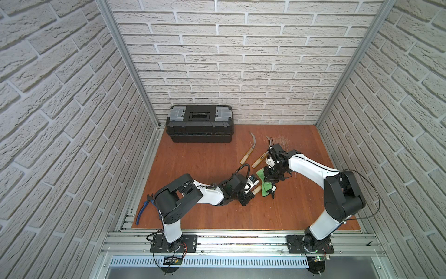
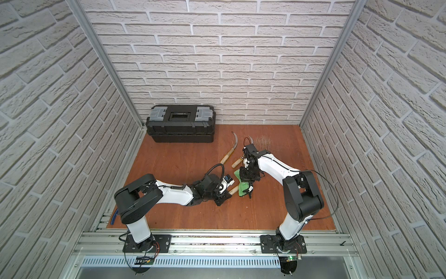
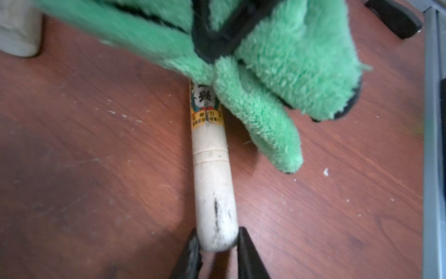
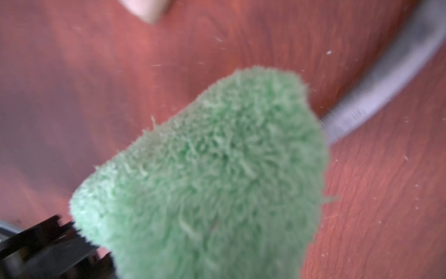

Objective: Wipe small sickles with rags
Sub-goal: Wipe the small sickle at the center of the board.

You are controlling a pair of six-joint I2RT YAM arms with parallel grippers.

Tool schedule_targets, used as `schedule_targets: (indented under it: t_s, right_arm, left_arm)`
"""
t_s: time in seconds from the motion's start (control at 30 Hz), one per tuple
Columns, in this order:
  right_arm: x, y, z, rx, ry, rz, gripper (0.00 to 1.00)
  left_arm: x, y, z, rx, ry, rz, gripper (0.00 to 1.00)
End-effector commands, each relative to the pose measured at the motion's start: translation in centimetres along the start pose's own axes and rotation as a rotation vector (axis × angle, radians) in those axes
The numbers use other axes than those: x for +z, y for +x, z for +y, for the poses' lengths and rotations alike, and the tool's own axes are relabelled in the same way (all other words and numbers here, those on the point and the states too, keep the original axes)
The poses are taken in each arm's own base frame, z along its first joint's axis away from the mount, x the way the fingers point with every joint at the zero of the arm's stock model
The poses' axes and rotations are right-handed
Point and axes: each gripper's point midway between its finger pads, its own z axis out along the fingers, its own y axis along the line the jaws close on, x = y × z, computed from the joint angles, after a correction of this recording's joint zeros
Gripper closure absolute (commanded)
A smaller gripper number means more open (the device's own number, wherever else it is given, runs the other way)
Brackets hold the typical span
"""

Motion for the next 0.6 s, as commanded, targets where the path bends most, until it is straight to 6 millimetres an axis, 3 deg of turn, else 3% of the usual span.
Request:
schedule_targets:
  t_s: [0.0,0.1,0.3,0.43,0.57]
  right_arm:
    - [-1.0,1.2,2.4,-0.047,-0.07,-0.025,0.97]
    - [0.1,2.3,3.1,-0.038,-0.099,-0.005,0.97]
    - [4.3,3.7,3.1,-0.006,-0.1,0.059,0.97]
    - [6.7,4.3,1.5,0.016,-0.045,0.084,0.97]
    - [7.4,3.6,-0.7,0.03,0.043,0.066,0.97]
  left_arm:
    - [-0.4,-1.0,-1.8,0.047,0.076,-0.045,1.0]
    - [-0.2,-1.2,-1.9,0.046,0.078,-0.052,1.0]
    - [0.0,-1.2,-1.7,0.033,0.072,-0.059,1.0]
    - [-0.1,-1.1,-1.5,0.032,0.061,-0.061,1.0]
    - [-0.2,-0.9,-1.5,0.031,0.061,-0.052,1.0]
